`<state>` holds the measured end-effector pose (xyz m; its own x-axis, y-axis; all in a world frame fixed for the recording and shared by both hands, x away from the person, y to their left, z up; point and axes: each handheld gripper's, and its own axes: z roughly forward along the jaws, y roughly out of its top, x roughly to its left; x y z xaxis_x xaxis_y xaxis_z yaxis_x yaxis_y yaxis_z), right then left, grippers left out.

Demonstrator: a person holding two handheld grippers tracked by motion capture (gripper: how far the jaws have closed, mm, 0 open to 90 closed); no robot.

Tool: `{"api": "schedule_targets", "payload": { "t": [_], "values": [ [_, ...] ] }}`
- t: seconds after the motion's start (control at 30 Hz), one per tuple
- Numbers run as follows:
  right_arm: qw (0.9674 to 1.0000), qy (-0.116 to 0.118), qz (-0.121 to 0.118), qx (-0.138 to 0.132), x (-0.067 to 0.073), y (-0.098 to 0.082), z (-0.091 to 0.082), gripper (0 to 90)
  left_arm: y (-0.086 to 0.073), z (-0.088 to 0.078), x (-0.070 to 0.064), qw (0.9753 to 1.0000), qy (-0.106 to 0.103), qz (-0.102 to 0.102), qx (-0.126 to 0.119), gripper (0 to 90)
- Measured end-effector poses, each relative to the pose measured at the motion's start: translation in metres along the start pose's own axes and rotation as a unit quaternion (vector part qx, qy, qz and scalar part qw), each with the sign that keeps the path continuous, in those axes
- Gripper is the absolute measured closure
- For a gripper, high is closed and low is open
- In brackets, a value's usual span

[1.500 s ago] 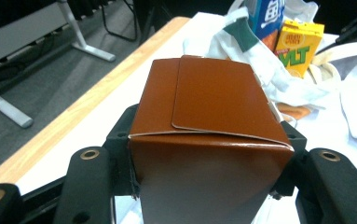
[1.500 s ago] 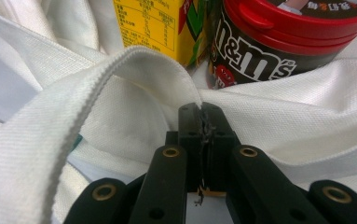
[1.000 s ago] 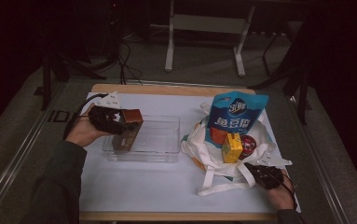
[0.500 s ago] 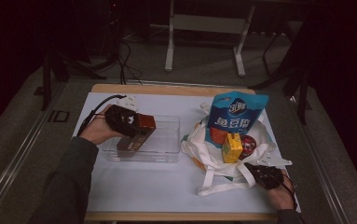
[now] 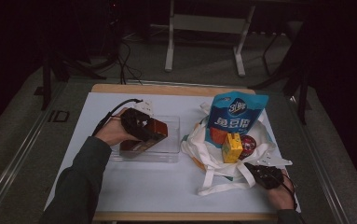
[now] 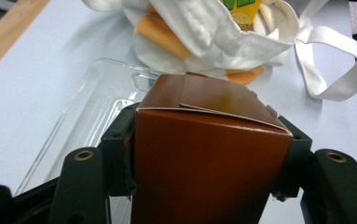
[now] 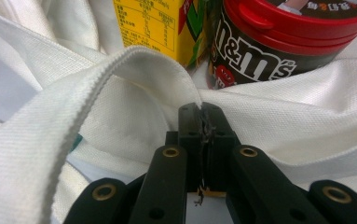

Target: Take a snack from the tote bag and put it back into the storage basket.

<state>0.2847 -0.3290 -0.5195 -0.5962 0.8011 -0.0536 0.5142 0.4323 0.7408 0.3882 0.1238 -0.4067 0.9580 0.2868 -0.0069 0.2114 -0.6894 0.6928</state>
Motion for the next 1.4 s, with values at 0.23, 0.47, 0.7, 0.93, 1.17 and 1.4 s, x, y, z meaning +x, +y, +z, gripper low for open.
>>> {"api": "schedule_targets", "payload": {
  "t": [0.23, 0.47, 0.7, 0.93, 1.17, 1.4],
  "values": [
    [1.0, 0.001, 0.0, -0.001, 0.0, 0.0, 0.0, 87.8, 0.002, 0.022, -0.005, 0.9999, -0.013, 0.0, -0.001, 38.5],
    [1.0, 0.001, 0.0, -0.001, 0.0, 0.0, 0.0, 87.8, 0.006, 0.039, -0.01, 0.9996, -0.023, 0.001, 0.013, 37.4],
    [1.0, 0.0, 0.0, 0.0, 0.0, 0.0, 0.0, 87.8, 0.005, 0.045, -0.011, 0.9995, -0.024, -0.007, 0.017, 36.0],
    [1.0, 0.0, 0.0, 0.0, 0.0, 0.0, 0.0, 87.8, 0.003, 0.053, -0.013, 0.9988, -0.03, -0.016, 0.035, 34.1],
    [1.0, 0.0, 0.0, 0.0, 0.0, 0.0, 0.0, 87.8, 0.003, 0.055, -0.015, 0.9987, -0.023, -0.017, 0.043, 32.8],
    [1.0, 0.0, 0.0, -0.001, 0.0, 0.0, 0.0, 87.7, 0.003, 0.055, -0.017, 0.9988, -0.027, -0.019, 0.037, 29.0]
  ]
}}
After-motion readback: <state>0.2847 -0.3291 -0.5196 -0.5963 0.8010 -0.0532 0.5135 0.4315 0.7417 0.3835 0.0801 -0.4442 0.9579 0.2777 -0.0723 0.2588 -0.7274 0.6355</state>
